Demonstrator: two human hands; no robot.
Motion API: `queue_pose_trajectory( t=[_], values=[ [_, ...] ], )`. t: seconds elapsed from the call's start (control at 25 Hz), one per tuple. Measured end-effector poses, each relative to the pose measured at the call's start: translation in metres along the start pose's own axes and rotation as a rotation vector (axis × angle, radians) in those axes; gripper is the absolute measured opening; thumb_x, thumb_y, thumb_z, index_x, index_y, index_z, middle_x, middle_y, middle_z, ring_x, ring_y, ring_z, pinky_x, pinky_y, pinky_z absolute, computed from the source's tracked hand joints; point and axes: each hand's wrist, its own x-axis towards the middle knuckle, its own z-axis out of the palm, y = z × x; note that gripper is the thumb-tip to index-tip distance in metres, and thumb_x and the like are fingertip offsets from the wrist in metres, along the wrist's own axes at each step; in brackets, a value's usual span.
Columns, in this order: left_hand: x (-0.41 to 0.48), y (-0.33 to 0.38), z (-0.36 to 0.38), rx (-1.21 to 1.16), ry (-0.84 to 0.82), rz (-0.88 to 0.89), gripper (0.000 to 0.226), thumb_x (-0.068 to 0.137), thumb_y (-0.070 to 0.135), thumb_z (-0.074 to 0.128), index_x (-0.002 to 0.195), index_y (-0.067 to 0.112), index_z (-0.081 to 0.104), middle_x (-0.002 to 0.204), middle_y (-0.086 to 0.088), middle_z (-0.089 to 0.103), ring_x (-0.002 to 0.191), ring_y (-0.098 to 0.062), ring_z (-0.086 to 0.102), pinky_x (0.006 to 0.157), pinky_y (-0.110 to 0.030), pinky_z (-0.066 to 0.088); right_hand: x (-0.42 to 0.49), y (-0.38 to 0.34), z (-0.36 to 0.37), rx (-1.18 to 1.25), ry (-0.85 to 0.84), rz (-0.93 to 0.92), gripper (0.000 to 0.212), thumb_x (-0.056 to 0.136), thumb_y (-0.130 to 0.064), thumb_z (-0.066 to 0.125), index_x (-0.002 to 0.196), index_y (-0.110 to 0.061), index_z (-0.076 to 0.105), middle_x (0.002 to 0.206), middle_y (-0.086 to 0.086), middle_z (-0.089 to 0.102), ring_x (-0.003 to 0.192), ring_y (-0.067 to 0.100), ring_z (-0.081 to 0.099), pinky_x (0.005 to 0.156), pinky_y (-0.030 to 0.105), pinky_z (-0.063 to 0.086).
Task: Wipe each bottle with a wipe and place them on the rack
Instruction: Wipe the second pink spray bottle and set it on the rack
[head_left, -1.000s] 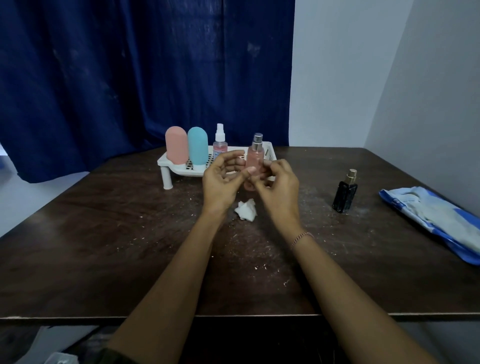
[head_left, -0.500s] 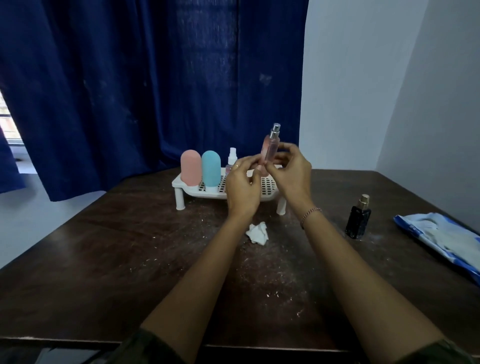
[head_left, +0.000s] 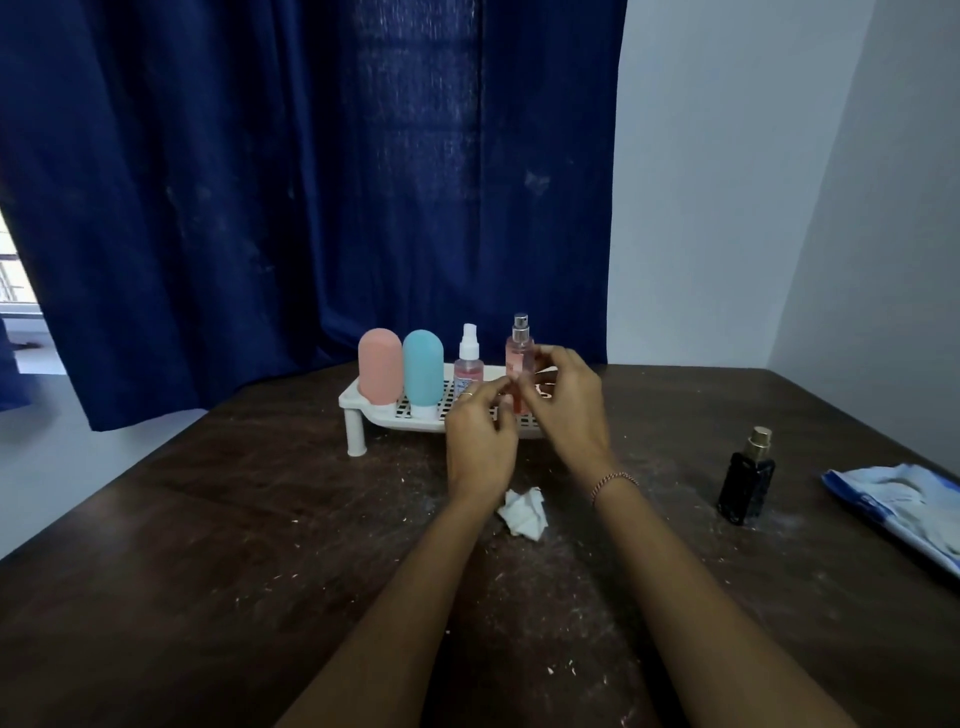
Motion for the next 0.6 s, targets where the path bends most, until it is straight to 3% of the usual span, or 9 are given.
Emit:
queue_pose_trajectory(
  t=[0.12, 0.2, 0.28, 0.36, 0.44, 0.6],
  values=[
    [0.0, 0.0, -0.002, 0.056, -0.001, -0.033, 0.026, 0.093, 0.01, 0.051, 0.116, 0.012, 0.064, 0.114, -0.002, 0.063, 0.1, -0.007, 0.054, 0.09, -0.019, 0.042, -0.004, 0.001, -0.002, -0.048, -0.06, 0.003, 0.036, 0.085, -0.029, 0.065, 0.116, -0.011, 0.057, 0.104, 0.003, 0.062, 0.091, 0.011, 0.059, 0.081, 0.027, 0.052],
    [0.0, -0.001, -0.002, 0.077, -0.004, -0.036, 0.026, 0.093, 0.011, 0.051, 0.116, 0.012, 0.064, 0.116, -0.004, 0.063, 0.102, -0.009, 0.055, 0.09, -0.018, 0.041, -0.006, 0.002, 0.0, -0.077, -0.057, 0.015, 0.038, 0.085, -0.031, 0.065, 0.115, -0.011, 0.057, 0.099, 0.002, 0.064, 0.088, 0.012, 0.06, 0.081, 0.031, 0.053],
    [0.001, 0.0, -0.002, 0.095, -0.014, -0.037, 0.026, 0.094, 0.011, 0.051, 0.117, 0.012, 0.064, 0.117, -0.004, 0.062, 0.104, -0.01, 0.055, 0.089, -0.017, 0.04, -0.006, 0.004, 0.001, -0.094, -0.033, 0.012, 0.038, 0.084, -0.031, 0.066, 0.116, -0.012, 0.057, 0.095, 0.001, 0.066, 0.087, 0.014, 0.062, 0.091, 0.038, 0.05],
    [0.001, 0.001, -0.002, 0.117, -0.025, -0.041, 0.027, 0.094, 0.012, 0.051, 0.118, 0.013, 0.063, 0.118, -0.004, 0.062, 0.105, -0.011, 0.055, 0.089, -0.017, 0.04, -0.006, 0.004, 0.002, -0.111, -0.026, 0.011, 0.04, 0.084, -0.028, 0.066, 0.12, -0.014, 0.054, 0.093, 0.0, 0.067, 0.088, 0.014, 0.063, 0.111, 0.041, 0.03],
    [0.001, 0.0, -0.002, 0.134, -0.031, -0.049, 0.027, 0.094, 0.013, 0.05, 0.119, 0.012, 0.062, 0.118, -0.005, 0.062, 0.103, -0.011, 0.055, 0.087, -0.017, 0.04, -0.006, 0.005, 0.004, -0.147, -0.033, 0.025, 0.043, 0.086, -0.026, 0.064, 0.125, -0.018, 0.049, 0.094, 0.0, 0.068, 0.093, 0.017, 0.063, 0.115, 0.039, 0.017],
    [0.002, 0.0, -0.002, 0.149, -0.029, -0.079, 0.03, 0.095, 0.013, 0.05, 0.123, 0.008, 0.06, 0.123, -0.007, 0.062, 0.107, -0.014, 0.057, 0.087, -0.016, 0.038, -0.007, 0.005, 0.01, -0.166, -0.061, 0.031, 0.05, 0.087, -0.03, 0.061, 0.133, -0.023, 0.041, 0.096, 0.002, 0.069, 0.105, 0.023, 0.059, 0.108, 0.038, 0.031]
  ],
)
